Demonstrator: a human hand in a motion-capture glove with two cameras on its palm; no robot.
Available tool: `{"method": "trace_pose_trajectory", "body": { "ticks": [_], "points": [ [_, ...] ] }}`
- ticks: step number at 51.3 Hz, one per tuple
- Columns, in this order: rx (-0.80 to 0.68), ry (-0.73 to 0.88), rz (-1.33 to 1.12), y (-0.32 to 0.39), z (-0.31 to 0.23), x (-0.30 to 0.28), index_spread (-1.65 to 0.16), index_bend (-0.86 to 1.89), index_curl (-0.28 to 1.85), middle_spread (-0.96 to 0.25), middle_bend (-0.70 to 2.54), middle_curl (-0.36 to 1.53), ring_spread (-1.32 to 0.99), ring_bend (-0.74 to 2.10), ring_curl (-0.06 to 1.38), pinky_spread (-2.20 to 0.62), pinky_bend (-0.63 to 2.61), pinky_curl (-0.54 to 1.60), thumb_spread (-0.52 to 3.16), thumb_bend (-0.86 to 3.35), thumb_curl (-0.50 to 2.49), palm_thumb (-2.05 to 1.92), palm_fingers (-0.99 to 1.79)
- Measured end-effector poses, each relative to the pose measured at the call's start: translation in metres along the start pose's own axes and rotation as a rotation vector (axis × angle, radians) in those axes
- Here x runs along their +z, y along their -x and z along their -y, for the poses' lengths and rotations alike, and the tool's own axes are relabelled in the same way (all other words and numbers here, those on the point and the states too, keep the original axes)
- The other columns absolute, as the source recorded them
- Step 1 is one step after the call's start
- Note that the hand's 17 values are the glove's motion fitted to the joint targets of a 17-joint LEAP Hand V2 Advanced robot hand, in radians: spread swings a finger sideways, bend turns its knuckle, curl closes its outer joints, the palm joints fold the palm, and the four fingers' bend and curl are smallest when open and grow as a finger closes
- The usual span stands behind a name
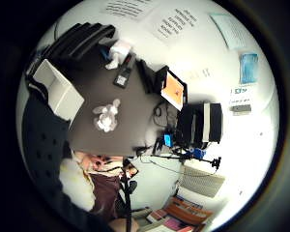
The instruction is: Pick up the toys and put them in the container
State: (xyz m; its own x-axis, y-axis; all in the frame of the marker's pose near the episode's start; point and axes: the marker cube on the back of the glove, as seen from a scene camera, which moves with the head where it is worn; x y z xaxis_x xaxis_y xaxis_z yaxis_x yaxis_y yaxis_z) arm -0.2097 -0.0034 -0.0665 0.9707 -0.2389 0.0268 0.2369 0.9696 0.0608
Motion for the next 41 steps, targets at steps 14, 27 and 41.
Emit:
{"method": "trace_pose_trajectory", "body": {
  "ticks": [14,27,41],
  "points": [
    [-0.097,-0.017,0.006,0.072,0.025,-0.021,-0.26,0.95,0.97,-0.18,1.27,0.83,-0.37,1.4,0.73,-0.4,1.06,0.61,0.4,0.06,1.13,0.54,1.05],
    [-0.216,-0.007,-0.008,0.133,0.038,-0.02,-0.27,0.91,1.01,-0.18,1.26,0.84,-0.37,1.39,0.72,-0.4,1.05,0.61,0.41,0.04,1.18,0.54,1.05],
    [-0.288,0.002,-0.04,0.159,0.037,0.003,-0.28,0.87,1.04,-0.19,1.23,0.84,-0.37,1.39,0.72,-0.4,1.04,0.62,0.41,0.02,1.23,0.55,1.05]
  ]
}}
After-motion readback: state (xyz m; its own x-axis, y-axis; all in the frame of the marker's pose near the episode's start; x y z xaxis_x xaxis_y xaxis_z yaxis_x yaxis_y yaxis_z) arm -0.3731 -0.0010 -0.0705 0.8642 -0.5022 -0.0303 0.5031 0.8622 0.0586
